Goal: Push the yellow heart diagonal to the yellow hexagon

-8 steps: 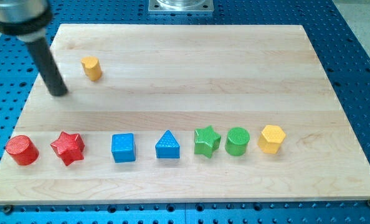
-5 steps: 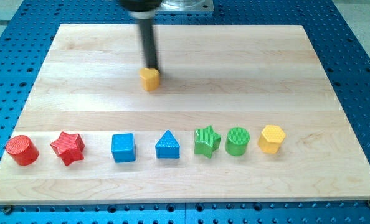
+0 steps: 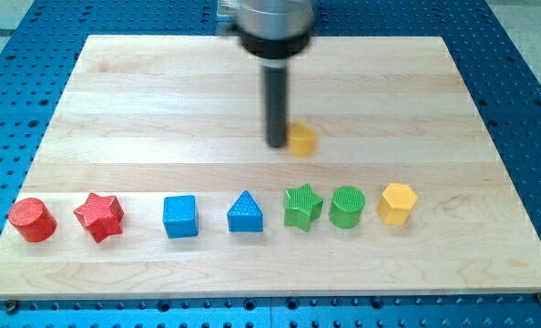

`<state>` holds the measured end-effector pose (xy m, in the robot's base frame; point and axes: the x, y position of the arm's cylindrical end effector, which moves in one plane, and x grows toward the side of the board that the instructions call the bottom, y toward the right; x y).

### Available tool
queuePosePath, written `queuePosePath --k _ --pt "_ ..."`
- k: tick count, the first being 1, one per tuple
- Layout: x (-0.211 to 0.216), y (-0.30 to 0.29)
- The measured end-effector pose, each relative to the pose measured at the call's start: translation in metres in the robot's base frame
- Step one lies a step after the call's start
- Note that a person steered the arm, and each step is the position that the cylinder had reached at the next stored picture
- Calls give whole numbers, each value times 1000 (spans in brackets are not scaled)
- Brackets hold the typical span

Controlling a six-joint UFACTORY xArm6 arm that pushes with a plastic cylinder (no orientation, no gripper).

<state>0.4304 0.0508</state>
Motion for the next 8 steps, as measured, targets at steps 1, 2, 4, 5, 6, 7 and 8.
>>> queuePosePath --k 1,2,4,5,6,7,8 --pt "22 74" --pt "14 77" --pt "56 126" --pt "29 146" --pt "44 163" --pt "65 163" --pt "70 163"
